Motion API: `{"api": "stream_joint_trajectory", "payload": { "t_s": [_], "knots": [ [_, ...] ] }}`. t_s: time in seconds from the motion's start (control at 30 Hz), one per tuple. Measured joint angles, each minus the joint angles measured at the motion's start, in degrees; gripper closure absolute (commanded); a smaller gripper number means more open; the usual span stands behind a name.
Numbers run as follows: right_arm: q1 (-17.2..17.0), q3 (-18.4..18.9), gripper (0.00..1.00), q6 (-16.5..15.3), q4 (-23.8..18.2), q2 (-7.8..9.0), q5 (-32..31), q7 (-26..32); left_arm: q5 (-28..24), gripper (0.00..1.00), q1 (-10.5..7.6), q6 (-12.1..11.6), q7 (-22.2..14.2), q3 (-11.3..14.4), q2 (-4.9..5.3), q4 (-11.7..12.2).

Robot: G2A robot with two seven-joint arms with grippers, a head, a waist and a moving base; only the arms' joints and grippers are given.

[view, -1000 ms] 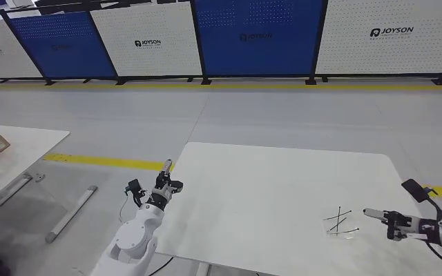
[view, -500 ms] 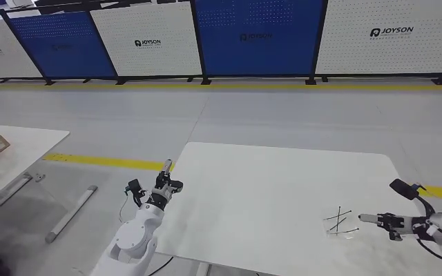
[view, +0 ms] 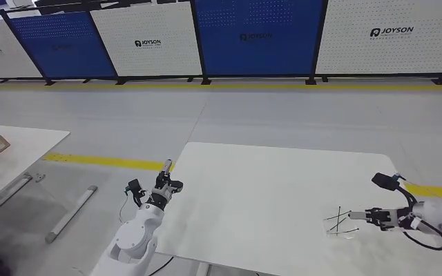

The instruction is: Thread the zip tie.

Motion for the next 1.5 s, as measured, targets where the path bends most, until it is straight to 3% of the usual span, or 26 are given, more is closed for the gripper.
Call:
{"api": "stream_joint_trajectory", "payload": {
  "t_s": [0.1, 0.17, 0.53, 0.67, 0.73, 0.77, 0.8, 0.83, 0.87, 0.9, 1.13, 1.5],
  "knots": [
    [3.6, -5.7, 0.00, 0.4, 3.4, -0.09, 0.3, 0.0, 0.0, 0.00, 0.00, 0.0, 0.0, 0.0, 0.00, 0.0],
    [4.6, -7.3, 0.00, 1.0, 4.2, -0.10, 0.3, 0.0, 0.0, 0.00, 0.00, 0.0, 0.0, 0.0, 0.00, 0.0],
    [4.3, -6.8, 0.00, 0.9, 4.1, -0.10, 0.3, 0.0, 0.0, 0.00, 0.00, 0.0, 0.0, 0.0, 0.00, 0.0],
    [3.0, -6.4, 0.00, -2.9, 5.8, -0.02, 1.8, -2.1, 0.0, 0.00, 0.00, 0.0, 0.0, 0.0, 0.00, 0.0],
    [3.4, -6.8, 0.00, -3.3, 6.2, -0.10, 1.5, -1.5, 0.0, 0.00, 0.00, 0.0, 0.0, 0.0, 0.00, 0.0],
    [3.7, -7.1, 0.03, -3.3, 6.4, -0.19, 1.4, -1.3, 0.0, 0.00, 0.00, 0.0, 0.0, 0.0, 0.00, 0.0],
    [3.8, -7.3, 0.24, -3.3, 6.6, -0.25, 1.4, -1.3, 0.0, 0.00, 0.00, 0.0, 0.0, 0.0, 0.00, 0.0],
    [4.0, -7.4, 0.38, -3.5, 6.9, -0.29, 1.4, -1.2, 0.0, 0.00, 0.00, 0.0, 0.0, 0.0, 0.00, 0.0],
    [4.1, -7.5, 0.51, -3.8, 7.2, -0.30, 1.5, -1.0, 0.0, 0.00, 0.00, 0.0, 0.0, 0.0, 0.00, 0.0],
    [4.1, -7.4, 0.56, -4.1, 7.4, -0.28, 1.6, -0.8, 0.0, 0.00, 0.00, 0.0, 0.0, 0.0, 0.00, 0.0],
    [4.6, -7.9, 0.73, -4.2, 8.6, -0.22, 2.3, 0.0, 0.0, 0.00, 0.00, 0.0, 0.0, 0.0, 0.00, 0.0],
    [6.4, -10.3, 0.77, -3.5, 11.7, -0.33, 3.9, 0.0, 0.0, 0.00, 0.00, 0.0, 0.0, 0.0, 0.00, 0.0]
  ]
}}
